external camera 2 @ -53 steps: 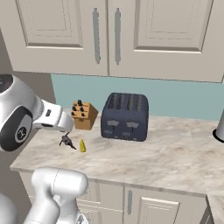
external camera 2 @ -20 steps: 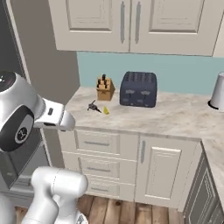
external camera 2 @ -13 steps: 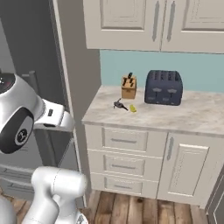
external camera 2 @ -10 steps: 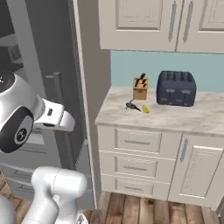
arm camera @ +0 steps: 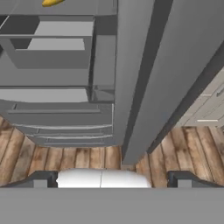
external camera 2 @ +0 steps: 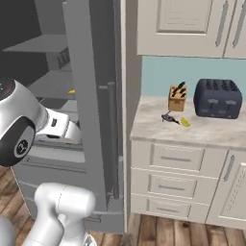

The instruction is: Open the fridge, remove the banana, lemon wedge, and fish, and place them on any counter.

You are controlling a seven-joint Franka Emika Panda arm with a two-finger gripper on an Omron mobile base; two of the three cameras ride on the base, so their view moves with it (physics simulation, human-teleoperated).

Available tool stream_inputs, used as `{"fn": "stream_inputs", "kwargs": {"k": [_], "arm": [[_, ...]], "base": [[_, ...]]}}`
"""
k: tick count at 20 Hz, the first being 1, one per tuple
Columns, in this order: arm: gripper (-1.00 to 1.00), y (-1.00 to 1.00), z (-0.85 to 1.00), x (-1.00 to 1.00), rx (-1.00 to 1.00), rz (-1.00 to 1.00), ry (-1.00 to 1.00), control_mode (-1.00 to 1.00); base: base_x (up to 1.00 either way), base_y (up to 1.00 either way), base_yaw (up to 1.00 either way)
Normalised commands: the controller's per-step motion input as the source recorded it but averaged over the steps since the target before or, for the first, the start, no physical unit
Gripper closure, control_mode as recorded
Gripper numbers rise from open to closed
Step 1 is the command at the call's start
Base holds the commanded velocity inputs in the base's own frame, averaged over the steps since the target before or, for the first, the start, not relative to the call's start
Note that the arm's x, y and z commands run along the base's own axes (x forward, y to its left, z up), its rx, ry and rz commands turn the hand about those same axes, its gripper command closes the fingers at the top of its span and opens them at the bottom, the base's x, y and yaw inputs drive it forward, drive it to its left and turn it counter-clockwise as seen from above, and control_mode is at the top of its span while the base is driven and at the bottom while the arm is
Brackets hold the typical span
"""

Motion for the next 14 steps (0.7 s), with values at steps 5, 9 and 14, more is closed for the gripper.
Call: {"fn": "stream_inputs", "kwargs": {"k": [5,9,14], "arm": [[-1.0,0.0,0.0,0.0,0.0,0.0,0.0,1.0],[-1.0,0.0,0.0,0.0,0.0,0.0,0.0,1.0],[-1.0,0.0,0.0,0.0,0.0,0.0,0.0,1.0]], "base": [[0.07,0.59,0.0],[0.2,0.58,0.0],[0.37,0.35,0.0]]}}
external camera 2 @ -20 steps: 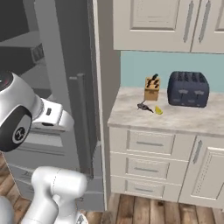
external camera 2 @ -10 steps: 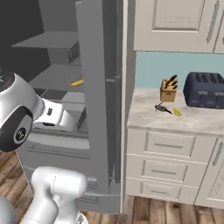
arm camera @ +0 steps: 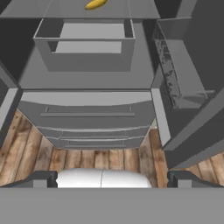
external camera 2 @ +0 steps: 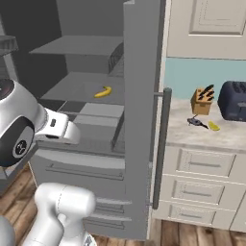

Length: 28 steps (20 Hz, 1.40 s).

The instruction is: Open the fridge, remove the banana, lemon wedge, and fish, and place them on any counter.

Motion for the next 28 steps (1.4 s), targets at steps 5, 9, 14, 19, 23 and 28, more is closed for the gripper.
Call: {"fn": "stream_inputs", "kwargs": {"k": [5,9,14,19,23,28], "arm": [[-1.0,0.0,0.0,0.0,0.0,0.0,0.0,1.0],[-1.0,0.0,0.0,0.0,0.0,0.0,0.0,1.0],[-1.0,0.0,0.0,0.0,0.0,0.0,0.0,1.0],[-1.0,0.0,0.0,0.0,0.0,0.0,0.0,1.0],[-1.0,0.0,0.0,0.0,0.0,0.0,0.0,1.0],[-1.0,0.0,0.0,0.0,0.0,0.0,0.0,1.0]], "base": [[0.68,0.05,0.0],[0.63,0.26,0.0],[0.46,0.53,0.0],[0.43,0.44,0.0],[0.51,0.1,0.0],[0.37,0.0,0.0]]}}
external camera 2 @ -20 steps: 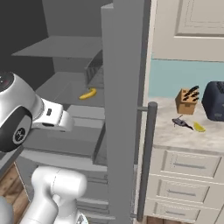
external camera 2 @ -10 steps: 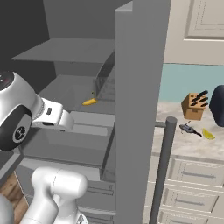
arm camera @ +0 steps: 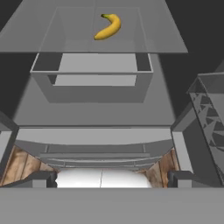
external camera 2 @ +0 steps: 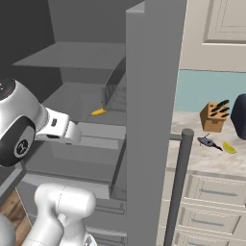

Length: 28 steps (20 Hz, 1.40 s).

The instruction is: Open the fridge, remove the banana, lemon wedge, and fish, and place them on any counter.

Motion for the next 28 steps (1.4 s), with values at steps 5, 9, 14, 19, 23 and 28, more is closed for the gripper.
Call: {"fn": "stream_inputs", "kwargs": {"k": [5,9,14,19,23,28], "arm": [[-1.0,0.0,-0.02,0.01,0.0,0.0,0.02,-1.0],[-1.0,0.01,-0.27,0.47,0.0,0.0,0.02,-1.0],[-1.0,0.0,-0.26,0.75,0.0,0.0,0.0,-1.0],[-1.0,0.0,-0.12,0.73,0.0,0.0,0.0,-1.0],[-1.0,0.01,-0.01,0.74,0.0,-0.04,0.03,-1.0],[-1.0,0.06,0.0,0.64,0.0,-0.05,0.04,-1.0]], "base": [[0.03,0.0,0.0],[0.0,0.0,0.0],[0.0,0.0,0.0],[0.0,0.0,0.0],[0.0,0.0,0.0],[0.0,0.0,0.0]]}}
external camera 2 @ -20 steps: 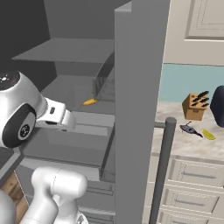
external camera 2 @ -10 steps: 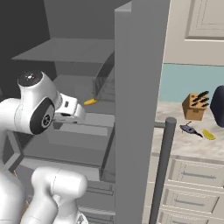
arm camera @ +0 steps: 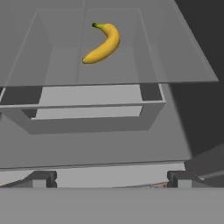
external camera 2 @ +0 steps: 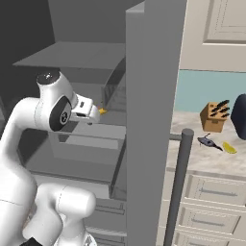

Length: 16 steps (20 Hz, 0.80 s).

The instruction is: Open the fridge, remove the banana, lemon wedge, and fish, and place them on any counter.

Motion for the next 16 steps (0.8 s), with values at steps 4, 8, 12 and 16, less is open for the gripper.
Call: {"fn": "stream_inputs", "kwargs": {"k": [4,8,12,16], "arm": [[-1.0,0.04,0.0,0.59,0.0,-0.04,0.03,-1.0],[-1.0,0.04,-0.02,0.58,0.0,-0.05,0.01,-1.0],[-1.0,0.03,-0.19,0.53,0.0,-0.04,0.0,-1.0],[-1.0,0.07,-0.4,0.36,0.0,-0.03,0.0,-1.0]], "base": [[0.0,0.0,0.0],[0.0,0.0,0.0],[0.0,0.0,0.0],[0.0,0.0,0.0]]}}
